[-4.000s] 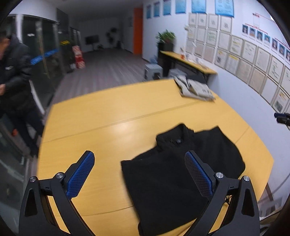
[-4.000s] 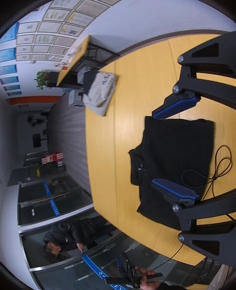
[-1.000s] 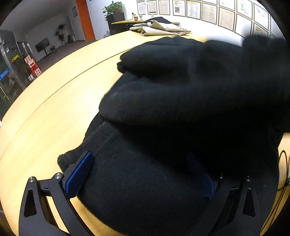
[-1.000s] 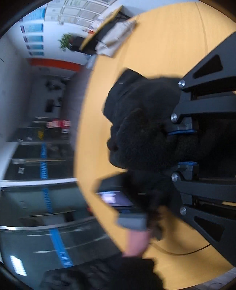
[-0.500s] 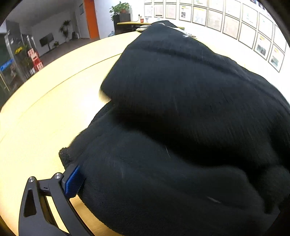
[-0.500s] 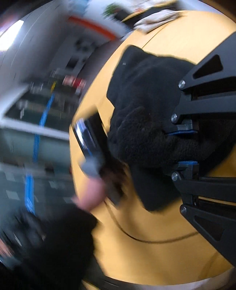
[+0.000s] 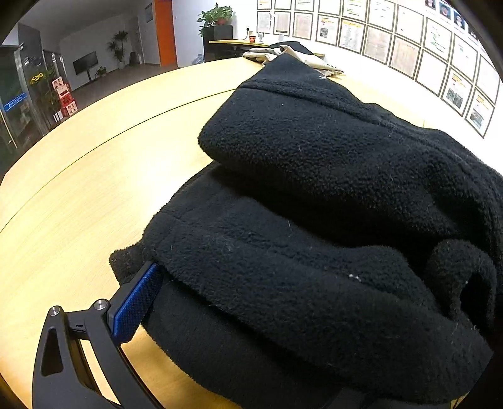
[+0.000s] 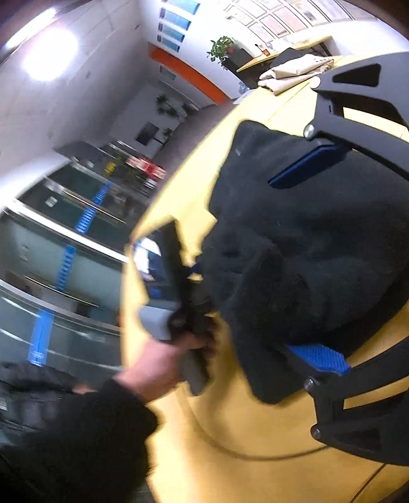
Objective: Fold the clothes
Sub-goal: 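Lift the jacket side with the right gripper and fold it over the middle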
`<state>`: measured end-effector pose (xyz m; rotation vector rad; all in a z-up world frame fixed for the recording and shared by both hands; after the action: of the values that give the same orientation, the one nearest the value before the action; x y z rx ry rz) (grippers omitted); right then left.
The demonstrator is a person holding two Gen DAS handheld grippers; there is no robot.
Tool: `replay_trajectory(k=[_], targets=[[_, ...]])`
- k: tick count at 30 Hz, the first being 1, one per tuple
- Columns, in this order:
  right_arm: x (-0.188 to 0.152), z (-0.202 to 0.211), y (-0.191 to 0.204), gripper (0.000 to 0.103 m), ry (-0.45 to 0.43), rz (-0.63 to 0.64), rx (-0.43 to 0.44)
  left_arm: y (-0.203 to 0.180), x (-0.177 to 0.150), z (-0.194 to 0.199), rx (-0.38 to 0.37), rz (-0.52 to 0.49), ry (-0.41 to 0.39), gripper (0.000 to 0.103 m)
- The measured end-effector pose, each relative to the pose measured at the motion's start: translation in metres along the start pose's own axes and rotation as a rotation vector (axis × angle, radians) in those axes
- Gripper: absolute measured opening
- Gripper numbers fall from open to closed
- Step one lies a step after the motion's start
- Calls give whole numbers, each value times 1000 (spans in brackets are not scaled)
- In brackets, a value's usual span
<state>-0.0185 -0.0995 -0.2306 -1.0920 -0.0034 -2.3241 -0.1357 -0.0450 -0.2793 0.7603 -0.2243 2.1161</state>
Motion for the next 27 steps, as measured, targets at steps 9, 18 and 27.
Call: replay_trajectory(k=[9,18,27], targets=[[42,27,-27,35,-178,-189,88,15,-23,10,32,35,11,103],[10,-14,24,42,-101,-87,159,39,-51,43,42,68,37,99],[-4,-32,44,77,-8,77,173,67,-41,186,155,284,-191,103]])
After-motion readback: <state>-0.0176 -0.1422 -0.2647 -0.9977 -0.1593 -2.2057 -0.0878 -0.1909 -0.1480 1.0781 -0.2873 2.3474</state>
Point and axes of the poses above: each gripper's, at about its wrist camera, not at the fingertips, and z roughly against the way its jaws point, y to its left, x to its top, the point moved 7 cm from there along -z, roughly the way its jaws point, and after that the axes turned 12 degrees about -z, right-handed, at the moved point
